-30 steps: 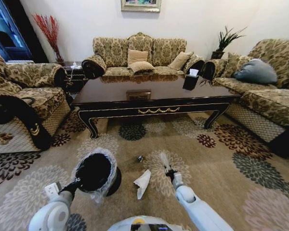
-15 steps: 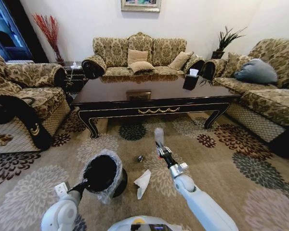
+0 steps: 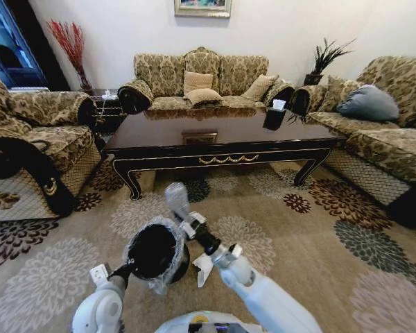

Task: Move to the front of the table and pick up the trash from the floor, then place it into the trash bin.

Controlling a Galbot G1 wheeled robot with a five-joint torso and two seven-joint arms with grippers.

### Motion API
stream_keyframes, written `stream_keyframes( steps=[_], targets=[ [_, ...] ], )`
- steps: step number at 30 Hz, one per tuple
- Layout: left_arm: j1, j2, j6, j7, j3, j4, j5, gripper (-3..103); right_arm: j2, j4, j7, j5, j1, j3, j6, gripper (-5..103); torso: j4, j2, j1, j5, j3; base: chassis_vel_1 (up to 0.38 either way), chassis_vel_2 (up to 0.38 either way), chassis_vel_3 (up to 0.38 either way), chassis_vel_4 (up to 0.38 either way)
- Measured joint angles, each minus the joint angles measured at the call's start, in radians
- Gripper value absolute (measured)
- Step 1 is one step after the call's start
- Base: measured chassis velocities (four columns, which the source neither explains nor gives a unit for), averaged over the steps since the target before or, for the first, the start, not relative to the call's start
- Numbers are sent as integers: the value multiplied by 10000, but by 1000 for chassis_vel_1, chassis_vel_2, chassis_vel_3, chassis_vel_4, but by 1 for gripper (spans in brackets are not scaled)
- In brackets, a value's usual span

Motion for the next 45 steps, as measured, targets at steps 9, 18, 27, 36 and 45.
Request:
stream_keyframes(
  steps=[9, 18, 27, 36, 45],
  targets=[
    [-200, -186, 0, -6, 40, 6, -271, 2, 488, -977, -44, -10, 927, -1076, 73, 25, 0, 0, 0, 0, 0, 0, 0, 0, 0],
    [-335, 24, 0, -18, -250, -6, -525, 2, 352, -1271, -38, -291, 753, -1253, 154, 25, -1, 0, 0, 1, 0, 0, 0, 0, 0],
    [-441, 157, 0, -18, -458, -21, -707, 2, 419, -1548, 12, -484, 546, -1210, 262, 50, 0, 0, 0, 1, 0, 0, 0, 0, 0],
    [-350, 277, -1, -18, -676, -213, -836, 2, 300, -1459, 35, -486, 457, -1003, 249, 88, 0, 0, 0, 1, 0, 0, 0, 0, 0],
    [-191, 418, 0, -13, -932, -430, -875, 2, 286, -1350, 67, -387, 222, -428, 38, 100, 0, 0, 0, 1, 0, 0, 0, 0, 0]
  ],
)
